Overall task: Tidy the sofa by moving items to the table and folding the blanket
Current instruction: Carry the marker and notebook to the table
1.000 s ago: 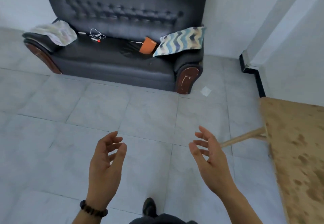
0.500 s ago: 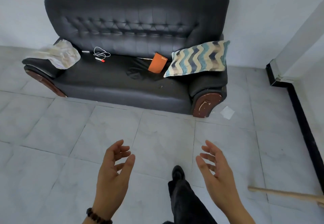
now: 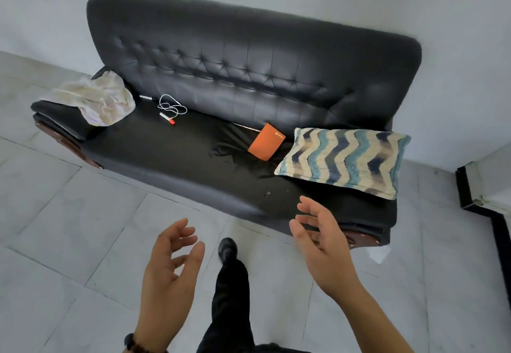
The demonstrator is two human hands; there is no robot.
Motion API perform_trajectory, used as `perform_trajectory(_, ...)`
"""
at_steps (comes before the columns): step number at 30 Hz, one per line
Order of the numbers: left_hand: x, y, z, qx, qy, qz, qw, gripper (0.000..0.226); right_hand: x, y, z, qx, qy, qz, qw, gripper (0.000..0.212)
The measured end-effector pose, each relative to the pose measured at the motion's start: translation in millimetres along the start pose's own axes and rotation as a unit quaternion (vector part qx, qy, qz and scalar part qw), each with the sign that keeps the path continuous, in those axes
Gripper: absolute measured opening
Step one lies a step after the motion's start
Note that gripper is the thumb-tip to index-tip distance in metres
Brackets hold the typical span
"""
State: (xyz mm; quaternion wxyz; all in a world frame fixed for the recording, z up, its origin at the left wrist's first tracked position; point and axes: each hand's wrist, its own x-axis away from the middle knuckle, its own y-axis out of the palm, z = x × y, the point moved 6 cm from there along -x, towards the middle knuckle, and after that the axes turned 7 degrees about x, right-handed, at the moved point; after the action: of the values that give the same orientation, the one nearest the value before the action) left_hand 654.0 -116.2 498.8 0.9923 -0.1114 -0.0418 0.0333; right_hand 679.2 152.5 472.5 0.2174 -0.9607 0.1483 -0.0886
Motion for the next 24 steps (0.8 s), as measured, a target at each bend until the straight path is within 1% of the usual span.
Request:
perform_trajectory(4, -96, 22, -29, -0.004, -0.032, -0.016, 0.999, 0.038, -88, 23, 16, 0.004, 0.044, 0.021, 0.999, 0.046)
perform_trajectory(7, -186, 38, -30, -0.011, -0.044, -0.035, 0.998, 0.037, -158, 39, 14, 0.016, 0.073, 0.021, 0.997, 0.046)
perform_trajectory(10, -278, 57, -15, -0.013, -0.033, -0.049, 0.998, 0.035, -231, 50, -1, 0.02, 0.083, 0.016, 0.996, 0.043)
perform_trajectory(14, -378, 81, 20, -0.005, -0.009, -0.067, 0.998, 0.037, -314, 57, -29, 0.013, 0.071, 0.037, 0.997, 0.041)
perform_trajectory(18, -436, 101, 49, -0.003, 0.011, -0.09, 0.996, 0.04, -368, 60, -47, -0.016, 0.069, 0.062, 0.996, 0.039)
perform_trajectory(20, -455, 111, 52, -0.011, 0.019, -0.092, 0.995, 0.04, -394, 62, -46, -0.037, 0.071, 0.063, 0.995, 0.04)
perform_trajectory(24, -481, 124, 35, -0.033, 0.011, -0.054, 0.998, 0.04, -450, 79, -24, -0.05, 0.08, 0.046, 0.994, 0.039)
